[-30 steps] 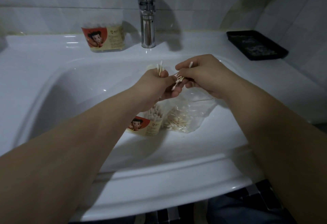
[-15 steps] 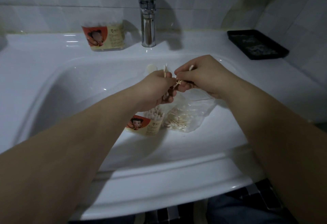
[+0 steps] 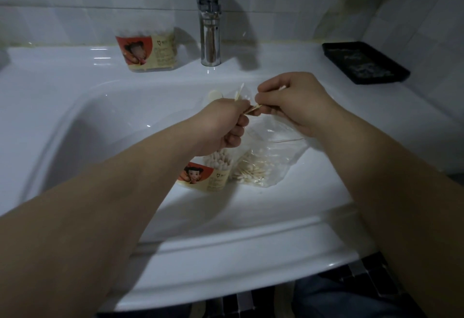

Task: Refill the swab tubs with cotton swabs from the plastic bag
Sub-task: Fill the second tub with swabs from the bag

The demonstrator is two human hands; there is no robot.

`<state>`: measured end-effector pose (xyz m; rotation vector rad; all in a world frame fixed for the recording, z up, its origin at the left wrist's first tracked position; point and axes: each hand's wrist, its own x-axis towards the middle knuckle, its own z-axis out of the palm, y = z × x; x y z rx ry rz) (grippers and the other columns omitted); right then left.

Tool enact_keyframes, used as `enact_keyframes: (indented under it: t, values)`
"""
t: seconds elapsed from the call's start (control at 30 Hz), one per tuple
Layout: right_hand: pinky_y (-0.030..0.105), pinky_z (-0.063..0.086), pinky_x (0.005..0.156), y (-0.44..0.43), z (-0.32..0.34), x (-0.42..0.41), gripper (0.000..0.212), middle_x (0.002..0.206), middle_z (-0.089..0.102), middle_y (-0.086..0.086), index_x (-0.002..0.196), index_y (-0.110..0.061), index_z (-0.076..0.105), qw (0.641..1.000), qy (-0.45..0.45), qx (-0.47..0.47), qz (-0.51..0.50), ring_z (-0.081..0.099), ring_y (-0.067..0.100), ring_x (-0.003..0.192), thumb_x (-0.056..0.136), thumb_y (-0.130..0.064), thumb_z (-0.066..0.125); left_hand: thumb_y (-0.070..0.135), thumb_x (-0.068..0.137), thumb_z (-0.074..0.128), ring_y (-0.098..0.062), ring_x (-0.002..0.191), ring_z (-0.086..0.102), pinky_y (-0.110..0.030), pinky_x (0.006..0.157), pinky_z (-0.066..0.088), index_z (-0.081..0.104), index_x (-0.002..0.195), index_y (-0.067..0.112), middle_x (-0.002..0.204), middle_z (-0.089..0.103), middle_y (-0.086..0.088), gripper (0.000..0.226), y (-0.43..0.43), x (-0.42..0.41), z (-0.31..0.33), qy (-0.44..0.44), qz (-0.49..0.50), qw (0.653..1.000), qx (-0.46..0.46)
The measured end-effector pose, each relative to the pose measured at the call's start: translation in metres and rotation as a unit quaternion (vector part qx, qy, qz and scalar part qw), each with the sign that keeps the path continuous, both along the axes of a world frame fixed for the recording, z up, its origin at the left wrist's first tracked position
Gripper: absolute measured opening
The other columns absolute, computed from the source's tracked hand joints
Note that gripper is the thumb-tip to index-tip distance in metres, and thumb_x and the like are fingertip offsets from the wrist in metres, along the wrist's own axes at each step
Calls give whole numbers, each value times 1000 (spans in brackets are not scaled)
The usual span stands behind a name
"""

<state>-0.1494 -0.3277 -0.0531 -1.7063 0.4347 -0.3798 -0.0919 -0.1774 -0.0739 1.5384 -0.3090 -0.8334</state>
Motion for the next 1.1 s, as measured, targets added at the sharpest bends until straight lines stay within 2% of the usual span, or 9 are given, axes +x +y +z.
enact_keyframes:
  t: [0.1, 0.17, 0.27, 0.33, 0.47, 0.63, 0.8, 0.97, 1.1]
  values:
    - [22, 59, 66, 5, -1, -1, 11, 78, 69, 19, 90, 2, 70, 1000, 1, 6, 29, 70, 21, 60, 83, 9, 75, 30, 108, 41, -8, 47, 23, -20, 44, 22, 57, 88, 19, 57, 34, 9, 28, 0, 0, -5, -21, -44, 999, 22]
    - [21, 59, 68, 6, 0, 0, 9, 86, 71, 20, 89, 2, 71, 999, 5, 31, 28, 72, 20, 69, 85, 10, 72, 25, 108, 40, -8, 45, 25, -19, 42, 25, 53, 87, 19, 55, 36, 9, 25, 0, 0, -7, -12, -25, 999, 24]
    - [24, 60, 76, 0, 1, 1, 19, 104, 71, 25, 103, 6, 69, 995, 8, 96, 19, 76, 26, 90, 86, 13, 70, 20, 105, 41, -10, 43, 24, -20, 42, 23, 47, 86, 20, 57, 31, 6, 21, 0, 1, -7, 4, 30, 999, 12]
    - [26, 61, 78, -3, 1, 1, 23, 107, 71, 27, 109, 9, 67, 993, 9, 118, 24, 77, 29, 92, 86, 15, 68, 25, 106, 42, -10, 43, 23, -22, 43, 22, 44, 83, 21, 57, 28, 6, 23, 0, 4, -6, 4, 55, 998, -1]
    - [24, 60, 74, -1, 3, 1, 16, 104, 71, 27, 105, 8, 67, 990, 13, 138, 37, 77, 26, 85, 91, 14, 61, 40, 107, 45, -9, 43, 28, -23, 45, 25, 52, 93, 17, 57, 31, 5, 28, 1, 7, -7, -43, 72, 996, -8]
    - [16, 49, 53, 2, 12, -2, 23, 84, 76, 15, 103, -1, 65, 974, 45, 204, 81, 63, 12, 59, 96, 14, 49, 48, 104, 48, -9, 46, 24, -22, 45, 23, 66, 112, 12, 58, 27, 8, 41, 3, 8, -11, -48, 17, 999, 14]
    - [15, 37, 42, 1, 12, -2, 26, 82, 74, 11, 101, -5, 62, 962, 69, 247, 89, 53, 9, 52, 96, 13, 44, 49, 101, 57, -9, 51, 18, -22, 45, 19, 62, 93, 21, 58, 25, 10, 30, 2, 4, -7, -43, -21, 999, -16]
    - [16, 35, 41, -1, 11, 1, 27, 85, 72, 12, 100, -4, 63, 969, 63, 232, 59, 51, 8, 51, 94, 15, 44, 42, 106, 46, -10, 49, 19, -24, 46, 18, 62, 99, 17, 56, 27, 10, 31, 2, 4, -9, -76, -17, 997, -13]
    - [17, 29, 38, 0, 9, 0, 31, 82, 67, 12, 99, -2, 61, 974, 70, 208, 51, 46, 9, 48, 87, 16, 39, 47, 104, 49, -10, 46, 22, -23, 45, 20, 56, 92, 16, 54, 28, 9, 34, -1, -1, -9, -108, -28, 994, 0]
